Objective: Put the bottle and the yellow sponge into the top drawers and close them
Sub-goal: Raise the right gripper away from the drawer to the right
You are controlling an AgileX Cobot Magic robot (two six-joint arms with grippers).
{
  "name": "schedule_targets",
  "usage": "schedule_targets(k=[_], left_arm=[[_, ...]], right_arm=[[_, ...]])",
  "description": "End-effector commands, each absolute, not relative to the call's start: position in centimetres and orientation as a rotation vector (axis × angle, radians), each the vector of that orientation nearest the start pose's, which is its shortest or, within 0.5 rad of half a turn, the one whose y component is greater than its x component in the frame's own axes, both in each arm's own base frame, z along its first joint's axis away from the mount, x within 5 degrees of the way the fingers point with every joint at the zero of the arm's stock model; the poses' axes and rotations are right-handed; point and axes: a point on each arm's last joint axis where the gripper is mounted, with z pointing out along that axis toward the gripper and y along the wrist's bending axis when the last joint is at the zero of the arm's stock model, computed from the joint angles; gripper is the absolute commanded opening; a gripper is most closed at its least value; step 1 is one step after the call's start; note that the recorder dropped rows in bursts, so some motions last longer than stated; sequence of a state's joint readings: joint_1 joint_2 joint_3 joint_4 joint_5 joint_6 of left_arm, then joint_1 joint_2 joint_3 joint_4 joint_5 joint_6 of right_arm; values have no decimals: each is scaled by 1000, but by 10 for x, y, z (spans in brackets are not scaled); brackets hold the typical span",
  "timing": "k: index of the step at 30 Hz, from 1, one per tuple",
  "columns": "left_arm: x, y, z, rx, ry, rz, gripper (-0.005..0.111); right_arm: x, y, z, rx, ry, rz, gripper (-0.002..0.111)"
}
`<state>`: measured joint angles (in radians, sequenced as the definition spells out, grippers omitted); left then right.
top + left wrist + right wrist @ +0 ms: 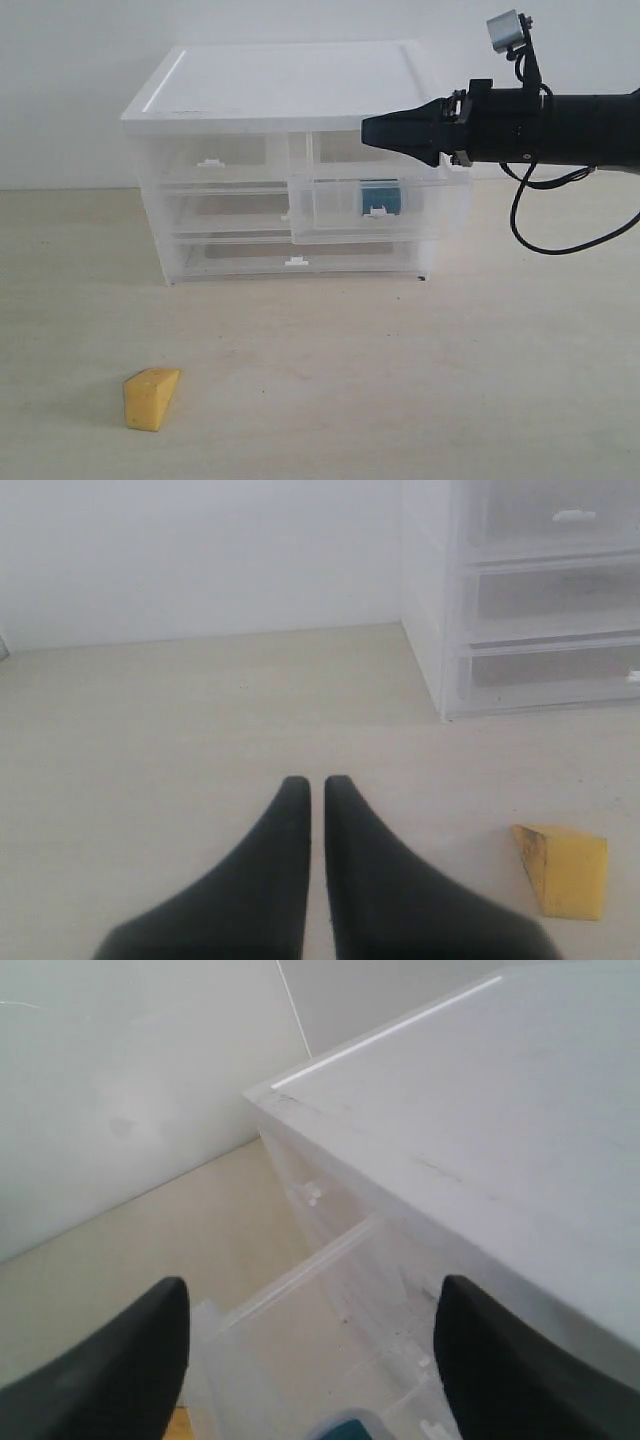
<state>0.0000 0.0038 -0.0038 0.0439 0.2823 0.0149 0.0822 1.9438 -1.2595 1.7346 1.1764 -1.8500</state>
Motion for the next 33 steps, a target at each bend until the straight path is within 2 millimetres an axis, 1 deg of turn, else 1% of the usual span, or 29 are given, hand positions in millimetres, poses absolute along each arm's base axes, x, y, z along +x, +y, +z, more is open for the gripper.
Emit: schedule_targets(k=[1,6,9,12,16,21,25,27,33], left_arm=[[55,1,188,34,1760,46,4],[55,1,188,34,1760,46,4],[55,1,188,34,1760,46,4],[55,1,188,34,1760,46,4],[55,1,188,34,1760,46,4],[55,1,188,34,1760,46,4],[55,1,188,34,1760,46,4],[55,1,188,34,1760,46,4],[55,1,188,34,1760,46,4]], right_arm=[[387,114,240,-798,1644,1131,65],[385,112,254,-786,1645,1085,65],[379,112,264,-829,1637,1051,65],[376,109,276,-822,1677,981,63],[368,103,291,-853,1741,846,49],[355,98,309,-880,1791,760,28],[342,95,323,-891,1834,708,1],[338,92,328,-881,1862,682,0],[323,81,338,-806,2033,572,0]])
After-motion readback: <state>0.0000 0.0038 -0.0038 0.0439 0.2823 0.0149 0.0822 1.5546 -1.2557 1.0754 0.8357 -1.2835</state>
